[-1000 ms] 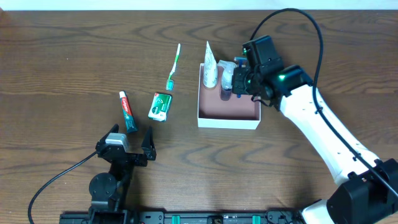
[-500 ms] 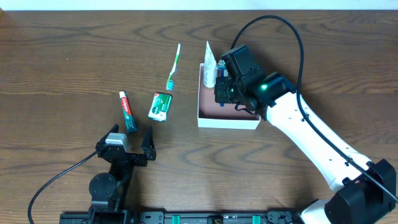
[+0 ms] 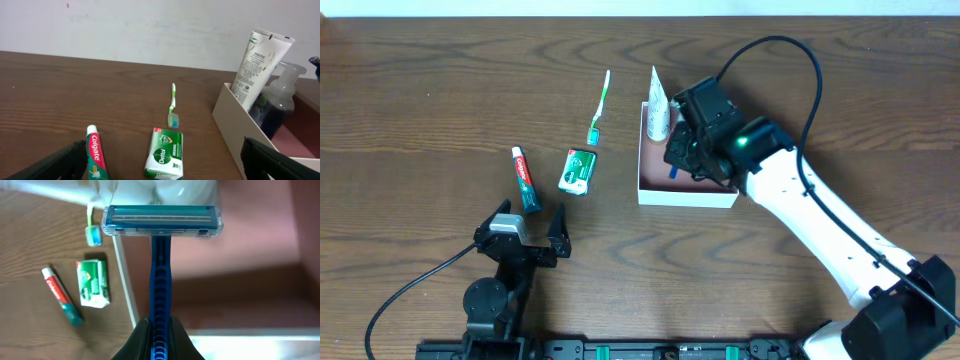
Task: Pack container
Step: 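Lift the razor and carry it left over the box, then lower the razor into the box and open the right gripper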
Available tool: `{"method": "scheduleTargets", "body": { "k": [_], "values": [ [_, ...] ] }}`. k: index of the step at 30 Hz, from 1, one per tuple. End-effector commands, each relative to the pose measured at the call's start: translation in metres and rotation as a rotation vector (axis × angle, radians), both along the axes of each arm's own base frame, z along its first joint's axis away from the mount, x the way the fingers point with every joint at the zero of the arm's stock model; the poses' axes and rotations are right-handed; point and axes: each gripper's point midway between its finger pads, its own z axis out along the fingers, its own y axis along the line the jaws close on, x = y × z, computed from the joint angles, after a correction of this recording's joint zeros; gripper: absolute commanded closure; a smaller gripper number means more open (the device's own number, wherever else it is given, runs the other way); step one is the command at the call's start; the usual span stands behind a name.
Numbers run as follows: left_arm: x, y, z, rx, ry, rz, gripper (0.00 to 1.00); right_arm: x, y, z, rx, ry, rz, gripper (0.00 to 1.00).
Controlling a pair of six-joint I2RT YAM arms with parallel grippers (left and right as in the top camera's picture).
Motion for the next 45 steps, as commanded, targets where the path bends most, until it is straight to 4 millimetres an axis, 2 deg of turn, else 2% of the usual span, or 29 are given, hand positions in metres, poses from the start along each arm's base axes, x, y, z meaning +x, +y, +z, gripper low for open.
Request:
{"method": "scheduleTargets", "body": {
  "k": [1, 5, 13, 19, 23, 26, 28, 36, 41, 45],
  "values": [
    [0.000, 0.000, -0.017, 0.017, 0.050, -0.002, 0.02, -0.005, 0.013, -0.010, 0.020, 0.048, -0.099, 0.96],
    [0.000, 0.000, -0.017, 0.017, 0.050, -0.002, 0.02, -0.007, 0.020, -0.024, 0.011, 0.078, -0.127, 0.96],
    [0.000, 0.000, -0.017, 0.017, 0.050, -0.002, 0.02, -0.001, 0.017, -0.055, -0.053, 0.111, -0.154, 0.95],
    [0.000, 0.000, -0.017, 0.017, 0.050, -0.002, 0.02, 0.004, 0.021, -0.065, -0.057, 0.114, -0.153, 0.90],
    [0.000, 0.000, -0.017, 0.017, 0.050, -0.002, 0.02, 0.006, 0.022, -0.064, -0.051, 0.105, -0.155, 0.82],
    [0.000, 0.000, -0.017, 0.017, 0.050, -0.002, 0.02, 0.006, 0.022, -0.064, -0.052, 0.104, -0.154, 0.69],
    [0.000, 0.000, -0.017, 0.017, 0.050, -0.002, 0.02, 0.006, 0.022, -0.064, -0.052, 0.103, -0.155, 0.65],
    [0.000, 0.000, -0.017, 0.017, 0.050, -0.002, 0.02, 0.008, 0.020, -0.063, -0.056, 0.097, -0.157, 0.61],
    [0.000, 0.000, -0.017, 0.017, 0.050, -0.002, 0.02, 0.011, 0.013, -0.047, -0.066, 0.051, -0.095, 0.52],
    [0.000, 0.000, -0.017, 0.017, 0.050, -0.002, 0.02, 0.008, -0.009, -0.024, -0.068, 0.041, -0.115, 0.48]
  ]
}}
